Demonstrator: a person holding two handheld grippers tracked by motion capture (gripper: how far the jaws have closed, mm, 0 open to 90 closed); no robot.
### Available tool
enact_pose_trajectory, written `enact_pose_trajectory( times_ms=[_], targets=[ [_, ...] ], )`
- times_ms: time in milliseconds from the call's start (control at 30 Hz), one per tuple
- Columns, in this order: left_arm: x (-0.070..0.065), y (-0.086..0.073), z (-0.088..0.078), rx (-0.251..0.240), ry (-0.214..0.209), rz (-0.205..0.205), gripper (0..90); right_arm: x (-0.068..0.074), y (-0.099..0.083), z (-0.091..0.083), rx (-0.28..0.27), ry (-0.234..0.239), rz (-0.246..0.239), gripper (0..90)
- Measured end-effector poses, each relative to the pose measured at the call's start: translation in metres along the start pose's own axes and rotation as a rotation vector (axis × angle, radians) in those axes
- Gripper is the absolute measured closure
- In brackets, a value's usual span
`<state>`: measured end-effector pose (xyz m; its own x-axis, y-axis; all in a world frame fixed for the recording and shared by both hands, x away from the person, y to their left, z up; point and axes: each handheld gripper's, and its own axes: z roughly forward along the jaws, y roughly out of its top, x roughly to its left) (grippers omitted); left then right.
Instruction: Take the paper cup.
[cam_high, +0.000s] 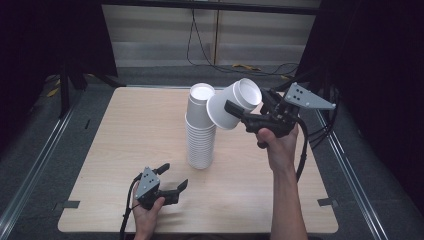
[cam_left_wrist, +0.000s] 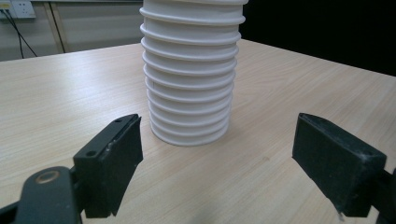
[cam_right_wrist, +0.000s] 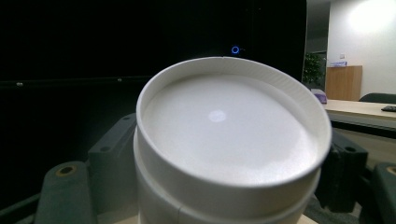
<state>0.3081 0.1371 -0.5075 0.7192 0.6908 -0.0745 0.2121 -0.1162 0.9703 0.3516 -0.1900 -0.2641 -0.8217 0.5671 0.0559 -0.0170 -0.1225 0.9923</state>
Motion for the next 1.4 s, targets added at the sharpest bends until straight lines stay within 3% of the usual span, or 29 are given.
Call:
enact_pose_trajectory(
  times_ms=[167, 467, 567, 600, 800, 967, 1133, 1400],
  targets=[
    [-0.003, 0.001, 0.003, 0.027, 0.004, 0.021, 15.8, 0.002, -0.01, -0.006, 0.014, 0.007, 0.004, 21.9],
    [0.0, 0.001, 0.004, 0.03, 0.038, -0.018, 15.9, 0.004, -0.035, -0.013, 0.028, 0.008, 0.038, 22.0],
    [0.0, 0.001, 0.004, 0.016, 0.025, -0.049, 15.9, 0.004, -0.045, -0.014, 0.036, 0.006, 0.048, 21.9],
    [0.0, 0.002, 0.004, 0.017, 0.019, -0.034, 15.9, 0.004, -0.048, -0.014, 0.039, 0.005, 0.05, 21.9],
    [-0.006, 0.003, 0.006, -0.004, -0.016, -0.059, 15.9, 0.004, -0.066, -0.016, 0.044, 0.015, 0.084, 21.9],
    [-0.007, 0.007, 0.004, -0.009, -0.038, -0.049, 16.3, 0.008, -0.077, -0.016, 0.056, 0.029, 0.097, 22.0],
    [-0.007, 0.009, 0.001, -0.005, -0.058, -0.051, 18.8, 0.012, -0.092, -0.009, 0.109, 0.059, 0.108, 22.0],
    [-0.009, 0.012, -0.001, -0.026, -0.114, -0.063, 16.2, 0.014, -0.118, 0.001, 0.111, 0.087, 0.154, 22.1]
  ],
)
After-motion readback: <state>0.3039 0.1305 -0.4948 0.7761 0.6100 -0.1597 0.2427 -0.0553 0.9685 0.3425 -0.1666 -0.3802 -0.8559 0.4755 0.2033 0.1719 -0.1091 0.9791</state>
